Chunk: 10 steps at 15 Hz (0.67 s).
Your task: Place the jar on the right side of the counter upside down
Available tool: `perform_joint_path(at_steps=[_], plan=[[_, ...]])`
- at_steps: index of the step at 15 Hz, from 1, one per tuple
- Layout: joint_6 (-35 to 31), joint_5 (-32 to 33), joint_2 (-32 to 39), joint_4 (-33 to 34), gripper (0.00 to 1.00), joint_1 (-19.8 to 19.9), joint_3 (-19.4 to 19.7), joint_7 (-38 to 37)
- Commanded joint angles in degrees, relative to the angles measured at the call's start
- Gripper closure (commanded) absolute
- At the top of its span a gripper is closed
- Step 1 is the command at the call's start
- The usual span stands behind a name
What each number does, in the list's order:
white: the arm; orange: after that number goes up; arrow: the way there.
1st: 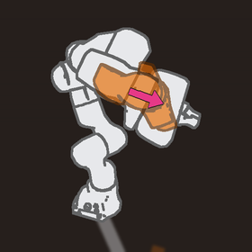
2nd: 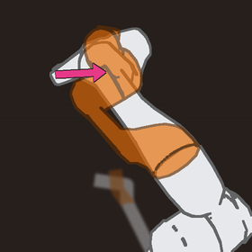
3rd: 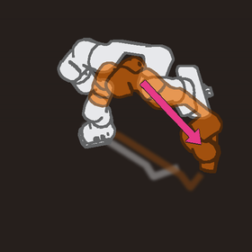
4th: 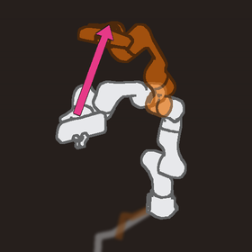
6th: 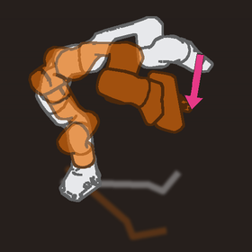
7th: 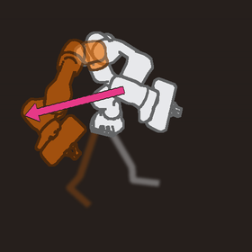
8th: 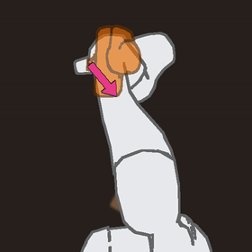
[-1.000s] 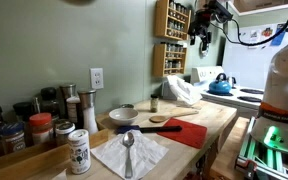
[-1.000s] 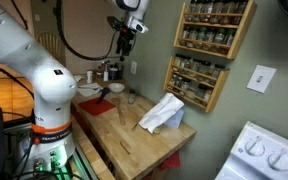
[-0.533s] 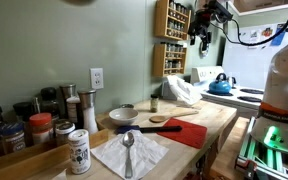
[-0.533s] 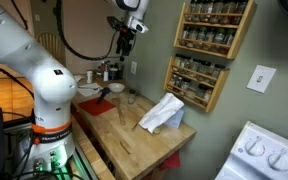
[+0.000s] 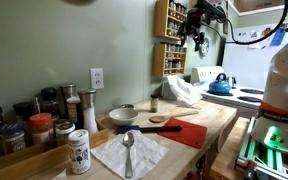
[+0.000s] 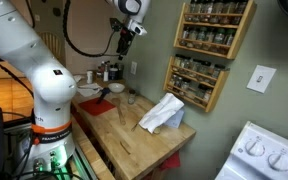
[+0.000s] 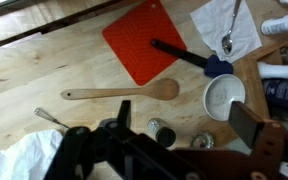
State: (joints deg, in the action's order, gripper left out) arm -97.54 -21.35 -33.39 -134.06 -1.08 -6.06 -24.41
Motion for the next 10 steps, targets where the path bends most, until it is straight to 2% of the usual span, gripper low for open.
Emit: perform_joint_path(at_steps=[1, 5, 8, 10], plan=[[-4.06, -2.34, 11.36, 7.20, 0.00, 1.42, -4.99, -12.53], [-11.27, 1.01, 20.43, 9.67, 0.00, 1.00, -6.66, -25.69], [-13.91, 2.15, 26.34, 10.16, 0.00, 0.08, -5.68, -34.02], [-16.07, 1.90, 29.72, 10.12, 0.00, -0.62, -4.72, -36.56]])
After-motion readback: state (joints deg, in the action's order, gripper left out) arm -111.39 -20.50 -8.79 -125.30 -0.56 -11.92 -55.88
